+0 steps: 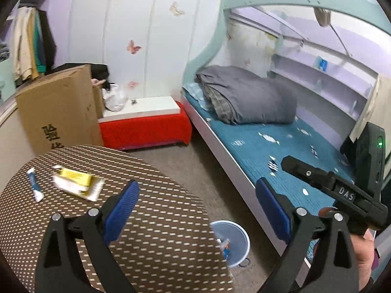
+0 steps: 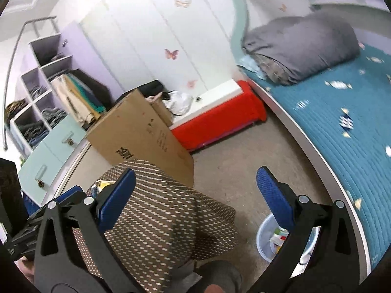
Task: Collect trash
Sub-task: 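Move both grippers back over the table toward the remaining items, then grasp the yellow-white box with the right gripper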
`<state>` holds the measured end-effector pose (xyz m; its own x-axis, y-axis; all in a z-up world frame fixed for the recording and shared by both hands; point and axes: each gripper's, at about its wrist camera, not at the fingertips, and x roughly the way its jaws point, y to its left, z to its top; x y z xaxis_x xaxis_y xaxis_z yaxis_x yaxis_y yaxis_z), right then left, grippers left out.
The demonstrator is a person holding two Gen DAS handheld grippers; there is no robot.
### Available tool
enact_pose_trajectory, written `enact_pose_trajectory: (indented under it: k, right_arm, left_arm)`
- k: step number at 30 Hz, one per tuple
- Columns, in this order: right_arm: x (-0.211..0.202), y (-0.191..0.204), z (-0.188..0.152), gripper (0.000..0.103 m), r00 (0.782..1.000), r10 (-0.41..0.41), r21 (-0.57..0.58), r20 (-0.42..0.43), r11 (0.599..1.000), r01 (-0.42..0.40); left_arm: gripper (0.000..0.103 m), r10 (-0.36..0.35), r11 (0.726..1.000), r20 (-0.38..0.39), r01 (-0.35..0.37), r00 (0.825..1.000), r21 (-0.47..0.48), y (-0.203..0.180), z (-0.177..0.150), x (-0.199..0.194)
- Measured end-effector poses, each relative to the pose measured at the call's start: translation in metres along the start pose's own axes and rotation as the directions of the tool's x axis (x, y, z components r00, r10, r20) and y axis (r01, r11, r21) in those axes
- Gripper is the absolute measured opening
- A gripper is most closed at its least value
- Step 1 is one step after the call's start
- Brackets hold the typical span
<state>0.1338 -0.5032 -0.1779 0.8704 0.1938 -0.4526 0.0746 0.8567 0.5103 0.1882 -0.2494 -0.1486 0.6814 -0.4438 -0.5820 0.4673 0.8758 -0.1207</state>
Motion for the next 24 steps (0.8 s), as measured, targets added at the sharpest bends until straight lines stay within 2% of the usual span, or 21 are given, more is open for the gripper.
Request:
enact_pose_trajectory:
  k: [6, 12, 18, 24]
  right_arm:
    - [0.020, 0.058, -0.001, 0.097, 0.998, 0.052, -0.118, -0.022, 0.992, -0.055]
    - [0.051, 0.123, -0.006, 0.097, 0.994, 0.078, -0.261, -0.073, 0.961, -0.095]
    - [0.094, 0.174, -0.021, 0.097, 0.983, 0.067, -0.398, -0.171, 0.908, -0.131]
    - [0.164, 0.208, -0.050, 0.097, 0.953, 0.003, -0.517, -0.303, 0.839, -0.167]
  left_arm:
    - [0.094, 0.076, 0.995, 0.053, -0.072, 0.996, -0.062, 0.053, -0.002, -0.029]
    - [0.094, 0.165, 0.981, 0.079, -0.156, 0.983, -0.114, 0.106, -0.007, -0.049]
    - [0.094, 0.270, 0.948, 0.052, -0.256, 0.962, -0.188, 0.171, -0.019, -0.057]
    - [0.094, 0.371, 0.901, -0.027, -0.367, 0.928, -0.231, 0.232, -0.032, -0.044]
